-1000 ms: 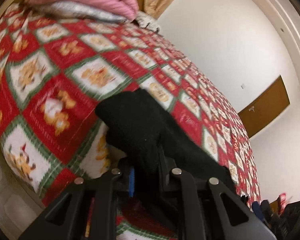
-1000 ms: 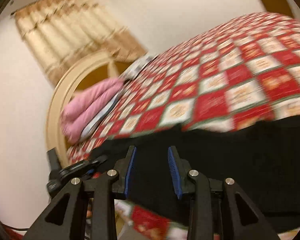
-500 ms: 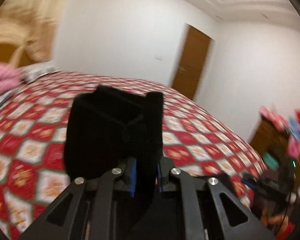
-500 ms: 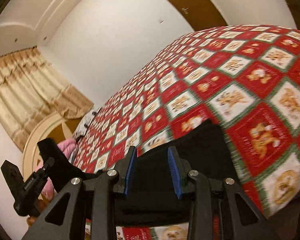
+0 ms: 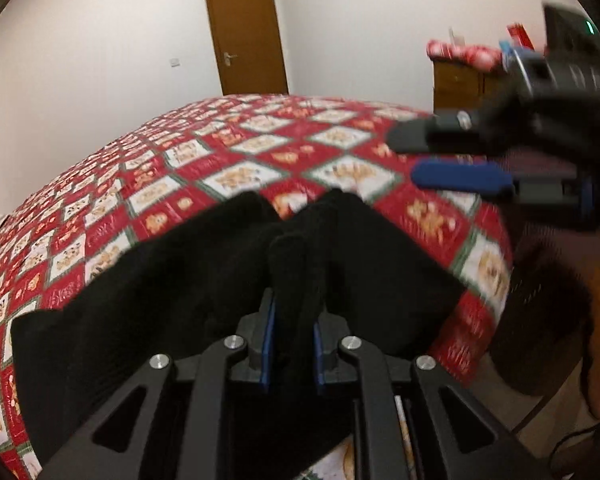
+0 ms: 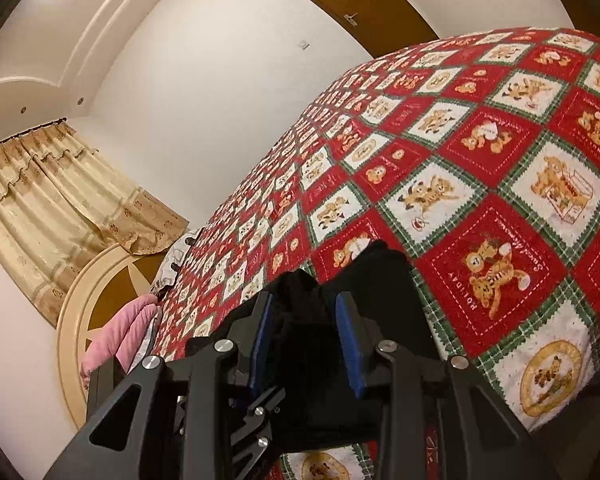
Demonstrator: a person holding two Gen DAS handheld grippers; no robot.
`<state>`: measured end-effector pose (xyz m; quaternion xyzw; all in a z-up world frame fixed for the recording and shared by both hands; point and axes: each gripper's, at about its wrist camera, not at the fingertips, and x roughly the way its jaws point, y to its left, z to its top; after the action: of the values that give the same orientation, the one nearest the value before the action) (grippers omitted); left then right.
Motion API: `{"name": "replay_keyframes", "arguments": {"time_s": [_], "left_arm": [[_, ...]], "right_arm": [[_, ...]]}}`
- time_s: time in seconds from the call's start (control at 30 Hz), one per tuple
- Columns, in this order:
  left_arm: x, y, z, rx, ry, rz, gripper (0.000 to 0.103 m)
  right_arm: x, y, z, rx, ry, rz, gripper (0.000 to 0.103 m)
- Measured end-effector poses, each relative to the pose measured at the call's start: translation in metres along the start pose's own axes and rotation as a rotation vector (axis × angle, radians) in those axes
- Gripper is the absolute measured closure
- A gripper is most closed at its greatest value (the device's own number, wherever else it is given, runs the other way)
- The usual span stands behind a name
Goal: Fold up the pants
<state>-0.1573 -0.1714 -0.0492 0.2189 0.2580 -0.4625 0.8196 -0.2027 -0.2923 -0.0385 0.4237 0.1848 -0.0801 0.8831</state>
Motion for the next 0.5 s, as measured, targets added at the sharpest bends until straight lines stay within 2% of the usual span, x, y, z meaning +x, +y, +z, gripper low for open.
{"name": "replay_keyframes", "arguments": {"time_s": [0.1,0.13,0.17,0.23,0.33,0.5], "left_arm": [[-0.012,0.0,-0.002,0.021,-0.006,-0.031,0.083],[-0.018,0.002,-0.004,0.031,-0.004,-0.059,0.073],[-0.018,0.001,-0.007,0.039,0.001,-0.089,0.055],[-0.028,0.003,-0.015,0.046,-0.003,-0.14,0.035],[-0.047,0.008,-0.029,0.058,-0.024,-0.145,0.032],[-0.069,0.048,-0.032,-0.102,-0.047,-0.079,0.032]], "right_arm": [[0.005,-0.003,-0.002,0.024,0.025,0.031,0.068],[0.007,-0.006,-0.003,0.041,0.039,0.053,0.068],[0.009,-0.008,-0.002,0.058,0.05,0.076,0.066],[0.009,-0.01,-0.001,0.089,0.063,0.118,0.043],[0.006,-0.012,0.004,0.109,0.048,0.148,0.039],[0.025,0.012,0.011,-0.046,0.091,0.139,0.04]]}}
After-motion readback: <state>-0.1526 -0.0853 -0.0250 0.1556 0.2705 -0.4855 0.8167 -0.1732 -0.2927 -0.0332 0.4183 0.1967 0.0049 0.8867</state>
